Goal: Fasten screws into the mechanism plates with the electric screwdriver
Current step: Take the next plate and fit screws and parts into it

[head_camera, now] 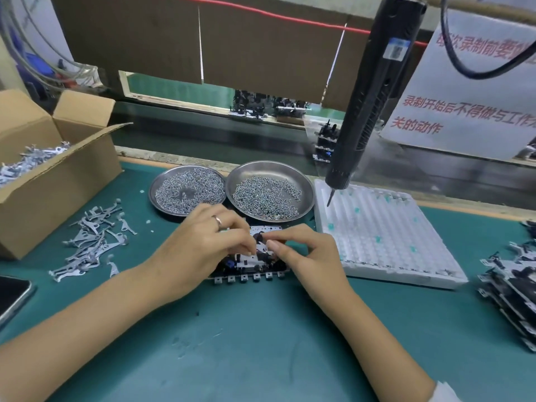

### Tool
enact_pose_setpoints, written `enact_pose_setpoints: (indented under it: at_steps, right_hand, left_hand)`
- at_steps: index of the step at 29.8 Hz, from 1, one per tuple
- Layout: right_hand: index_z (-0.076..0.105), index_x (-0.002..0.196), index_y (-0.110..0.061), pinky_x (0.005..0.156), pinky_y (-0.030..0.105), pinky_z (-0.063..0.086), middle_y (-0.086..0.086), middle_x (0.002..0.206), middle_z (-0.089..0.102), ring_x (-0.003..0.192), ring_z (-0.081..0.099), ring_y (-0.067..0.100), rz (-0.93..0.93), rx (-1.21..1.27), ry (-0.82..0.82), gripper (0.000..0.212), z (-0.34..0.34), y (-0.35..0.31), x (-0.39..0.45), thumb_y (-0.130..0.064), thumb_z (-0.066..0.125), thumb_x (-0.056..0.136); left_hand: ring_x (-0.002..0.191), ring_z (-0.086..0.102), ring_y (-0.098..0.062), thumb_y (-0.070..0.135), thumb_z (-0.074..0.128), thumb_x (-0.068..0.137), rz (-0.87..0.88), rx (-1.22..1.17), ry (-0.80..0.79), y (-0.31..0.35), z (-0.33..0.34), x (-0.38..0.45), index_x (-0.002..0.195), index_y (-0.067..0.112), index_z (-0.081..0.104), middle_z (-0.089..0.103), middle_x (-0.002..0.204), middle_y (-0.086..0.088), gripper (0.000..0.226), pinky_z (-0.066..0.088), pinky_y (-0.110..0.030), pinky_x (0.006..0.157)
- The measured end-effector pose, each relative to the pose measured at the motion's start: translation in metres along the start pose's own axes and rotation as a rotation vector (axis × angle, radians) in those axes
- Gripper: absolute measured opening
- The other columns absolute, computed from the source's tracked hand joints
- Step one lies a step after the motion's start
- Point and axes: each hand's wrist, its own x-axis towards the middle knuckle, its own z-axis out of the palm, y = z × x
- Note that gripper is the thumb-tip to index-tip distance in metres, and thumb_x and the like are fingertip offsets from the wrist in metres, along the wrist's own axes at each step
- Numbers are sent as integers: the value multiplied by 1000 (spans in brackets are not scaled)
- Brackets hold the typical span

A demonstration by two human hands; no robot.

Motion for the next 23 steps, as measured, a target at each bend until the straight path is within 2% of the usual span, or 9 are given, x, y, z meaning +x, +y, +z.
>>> enact_pose_setpoints:
  at_steps: [3, 5, 8, 10, 12, 16, 19, 23]
  right_hand:
    - [73, 79, -39, 80, 13, 44, -19, 77, 68, 85, 62, 1, 61, -13, 33, 32, 1, 3, 2, -7, 76, 78]
    - [73, 79, -38, 79, 11, 43, -26, 75, 66, 84, 61, 0, 81, -44, 28, 31, 3, 4, 3, -8, 76, 77]
    - [74, 80, -35, 76, 9, 41, -20, 72, 65, 81, 60, -1, 91, -66, 19, 28, 6, 5, 3, -7, 77, 76]
    - [74, 82, -33, 77, 9, 42, -15, 76, 65, 82, 61, -1, 93, -68, 18, 26, 6, 5, 2, -8, 77, 76]
    - [74, 84, -32, 79, 10, 43, -13, 78, 65, 84, 60, 0, 83, -97, 4, 25, 7, 5, 3, -9, 77, 77]
    - [77, 89, -22, 83, 12, 43, -17, 79, 66, 88, 59, 1, 13, -160, -24, 22, 8, 3, 2, -4, 76, 76]
    - [77, 89, -18, 81, 15, 46, -10, 84, 70, 85, 63, 4, -2, -129, -45, 22, 8, 2, 1, 1, 73, 79]
    - [77, 93, -16, 79, 30, 50, 2, 82, 72, 85, 63, 15, -97, -223, -74, 21, 6, 2, 0, 0, 69, 82]
  left_hand:
    - [84, 55, -5, 26, 62, 86, -203, -262, 87, 1, 9, -7, 91, 20, 74, 64, 87, 17, 14, 40, -36, 81]
    - [85, 56, 2, 28, 65, 81, -332, -341, 144, 4, 14, -9, 90, 26, 74, 65, 82, 24, 12, 41, -37, 83]
    - [85, 57, 8, 23, 74, 81, -426, -373, 143, 4, 16, -10, 88, 33, 73, 66, 87, 28, 12, 40, -19, 83]
    - [83, 59, 10, 17, 75, 79, -473, -423, 126, 4, 16, -11, 86, 35, 73, 66, 86, 30, 19, 38, -5, 75]
    - [83, 59, 13, 16, 75, 78, -493, -424, 108, 3, 16, -10, 84, 32, 75, 65, 81, 37, 17, 37, 0, 74]
    - [79, 61, 9, 16, 76, 77, -540, -450, 69, 1, 15, -11, 82, 34, 74, 67, 76, 31, 19, 39, -2, 71]
    - [77, 62, 6, 16, 76, 76, -559, -450, 62, 1, 15, -11, 83, 33, 75, 69, 74, 25, 19, 40, -4, 69]
    - [71, 64, 1, 14, 77, 76, -614, -473, 81, 5, 17, -12, 83, 33, 74, 69, 73, 20, 20, 42, -6, 65]
